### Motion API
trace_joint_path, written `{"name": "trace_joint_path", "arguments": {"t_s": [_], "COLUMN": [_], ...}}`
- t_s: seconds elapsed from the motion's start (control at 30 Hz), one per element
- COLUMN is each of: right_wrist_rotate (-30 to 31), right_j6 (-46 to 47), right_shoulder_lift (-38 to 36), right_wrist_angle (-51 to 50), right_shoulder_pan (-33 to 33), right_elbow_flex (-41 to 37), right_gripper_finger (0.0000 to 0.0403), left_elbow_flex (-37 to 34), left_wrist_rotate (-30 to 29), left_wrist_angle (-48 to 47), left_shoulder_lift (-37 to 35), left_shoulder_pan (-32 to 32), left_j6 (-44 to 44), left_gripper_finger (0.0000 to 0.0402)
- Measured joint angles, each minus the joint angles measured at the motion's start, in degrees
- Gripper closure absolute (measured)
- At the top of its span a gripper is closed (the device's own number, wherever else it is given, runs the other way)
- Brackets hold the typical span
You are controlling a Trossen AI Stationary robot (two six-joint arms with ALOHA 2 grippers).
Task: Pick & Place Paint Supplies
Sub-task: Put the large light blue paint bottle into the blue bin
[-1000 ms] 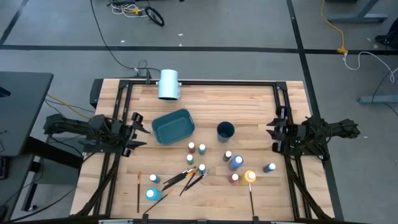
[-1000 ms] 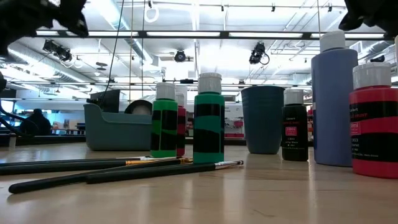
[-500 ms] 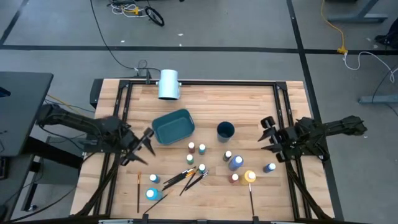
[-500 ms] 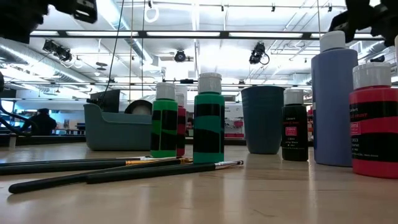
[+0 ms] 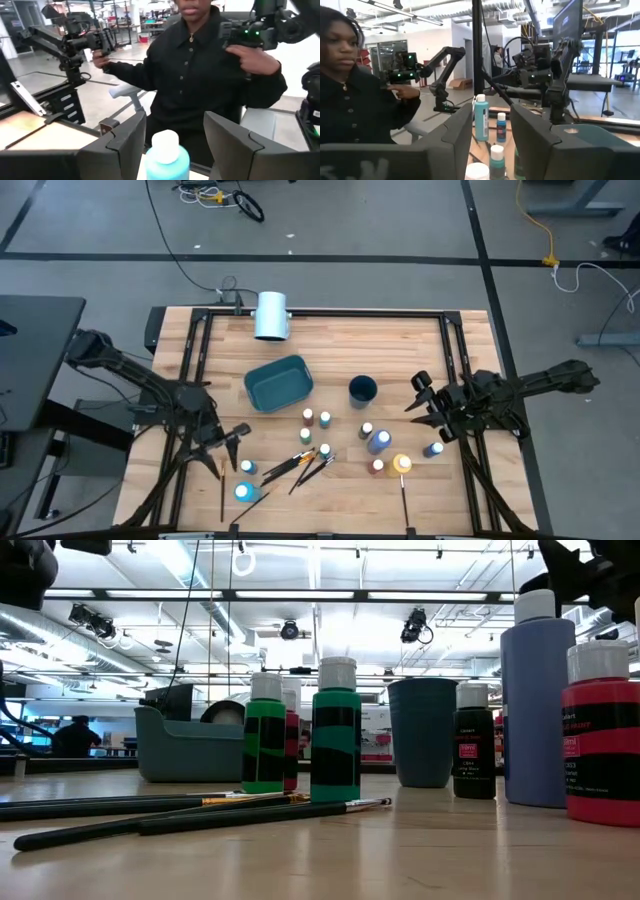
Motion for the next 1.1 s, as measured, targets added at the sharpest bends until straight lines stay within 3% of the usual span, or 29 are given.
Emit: {"name": "trace_joint_path", "arguments": {"t_s": [0.17,0.4,0.73,0.93,1.1], "right_wrist_rotate": [0.1,0.1,4.4,9.8,9.7], "right_j6": [-0.6,-1.3,-14.8,-22.4,-23.6], "right_shoulder_lift": [3.0,4.7,4.7,4.7,4.7], "right_wrist_angle": [4.0,5.2,5.6,5.9,8.6], "right_shoulder_pan": [0.0,0.0,0.0,0.0,0.0], "right_elbow_flex": [0.0,0.0,0.0,0.0,0.0], "right_gripper_finger": [0.0268,0.0268,0.0268,0.0268,0.0268], "left_elbow_flex": [0.1,1.1,4.5,4.8,4.8], "left_wrist_rotate": [-1.7,-4.7,-6.0,-11.2,-17.0], "left_wrist_angle": [6.0,8.8,8.2,8.3,8.2], "left_shoulder_lift": [6.2,11.4,18.5,18.6,18.6], "left_shoulder_pan": [-1.1,-1.6,-6.8,-9.2,-10.3], "left_j6": [0.1,-6.4,-3.6,-1.1,-2.3], "left_gripper_finger": [0.0191,0.0191,0.0191,0.0191,0.0191]}}
